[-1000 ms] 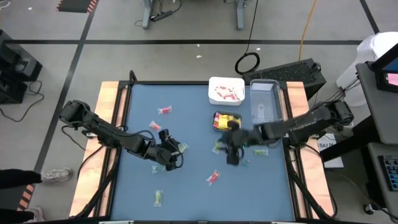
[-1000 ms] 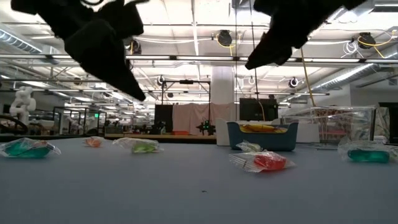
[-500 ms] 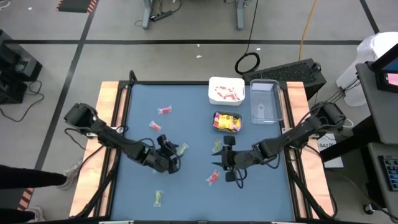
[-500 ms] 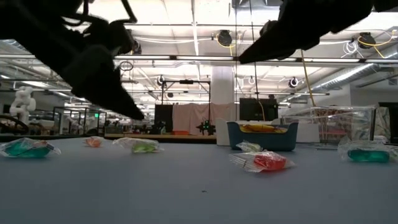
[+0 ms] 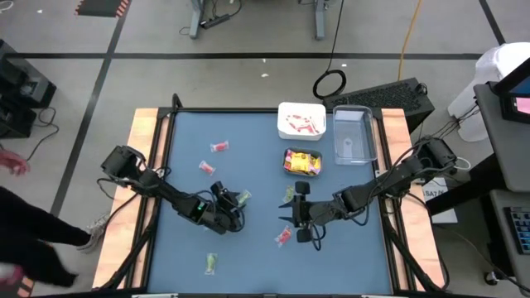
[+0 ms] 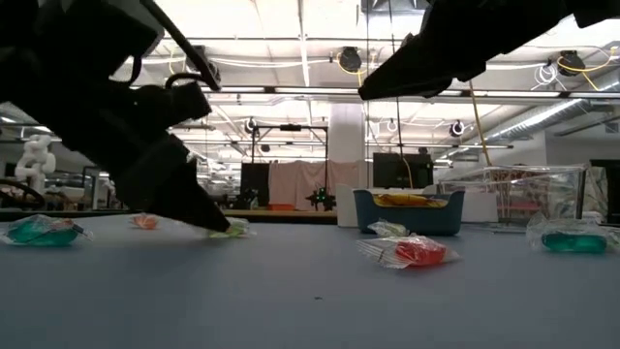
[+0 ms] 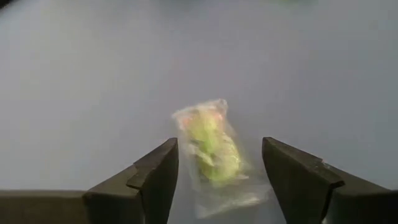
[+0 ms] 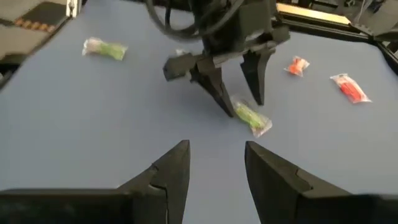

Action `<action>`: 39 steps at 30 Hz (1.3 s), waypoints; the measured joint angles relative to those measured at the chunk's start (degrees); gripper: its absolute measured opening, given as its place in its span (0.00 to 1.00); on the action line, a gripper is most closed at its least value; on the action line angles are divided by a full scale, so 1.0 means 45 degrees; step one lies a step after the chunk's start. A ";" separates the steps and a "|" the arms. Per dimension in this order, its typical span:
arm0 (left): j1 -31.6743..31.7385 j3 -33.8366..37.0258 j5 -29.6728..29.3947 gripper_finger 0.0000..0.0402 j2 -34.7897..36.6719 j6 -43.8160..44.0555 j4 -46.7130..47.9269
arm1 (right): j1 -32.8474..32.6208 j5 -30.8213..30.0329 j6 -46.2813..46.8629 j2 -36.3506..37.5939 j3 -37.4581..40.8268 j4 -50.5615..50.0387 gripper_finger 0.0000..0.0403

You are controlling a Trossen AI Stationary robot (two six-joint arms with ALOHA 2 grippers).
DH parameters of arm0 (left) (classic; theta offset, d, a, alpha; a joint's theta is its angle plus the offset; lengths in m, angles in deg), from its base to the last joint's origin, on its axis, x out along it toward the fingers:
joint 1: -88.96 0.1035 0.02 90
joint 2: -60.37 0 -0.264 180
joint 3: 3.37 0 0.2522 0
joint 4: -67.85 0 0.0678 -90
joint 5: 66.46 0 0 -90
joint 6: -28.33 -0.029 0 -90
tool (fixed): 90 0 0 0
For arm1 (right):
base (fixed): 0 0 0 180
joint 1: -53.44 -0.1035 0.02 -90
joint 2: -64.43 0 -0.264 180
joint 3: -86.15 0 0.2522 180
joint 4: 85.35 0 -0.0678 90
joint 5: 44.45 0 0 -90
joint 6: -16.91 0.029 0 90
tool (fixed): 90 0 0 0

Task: Sort candy
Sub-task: Put the center green candy into the transparent bin

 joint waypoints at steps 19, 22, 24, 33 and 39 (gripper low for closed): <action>-0.0010 0.0002 0.0233 0.13 -0.0242 -0.1929 -0.1083 | -0.0034 0.0000 0.0741 -0.0606 -0.0001 0.0667 0.36; -0.0010 0.0000 0.0503 0.13 0.0299 -0.2378 -0.1220 | 0.0000 -0.0004 0.0130 -0.1423 -0.0001 0.2064 0.36; -0.0010 0.0000 0.0763 0.14 0.0746 -0.2764 -0.1296 | 0.0032 -0.0001 -0.0414 -0.1977 -0.0006 0.2850 0.36; 0.0000 -0.0024 0.2777 0.15 0.2232 -0.4261 -0.1485 | 0.0581 -0.0193 -0.2167 -0.4266 -0.1823 0.3247 0.44; 0.0005 -0.0021 0.3379 0.15 0.2353 -0.4356 -0.1602 | 0.0700 -0.2247 -0.2758 -0.5345 -0.3964 0.0848 0.62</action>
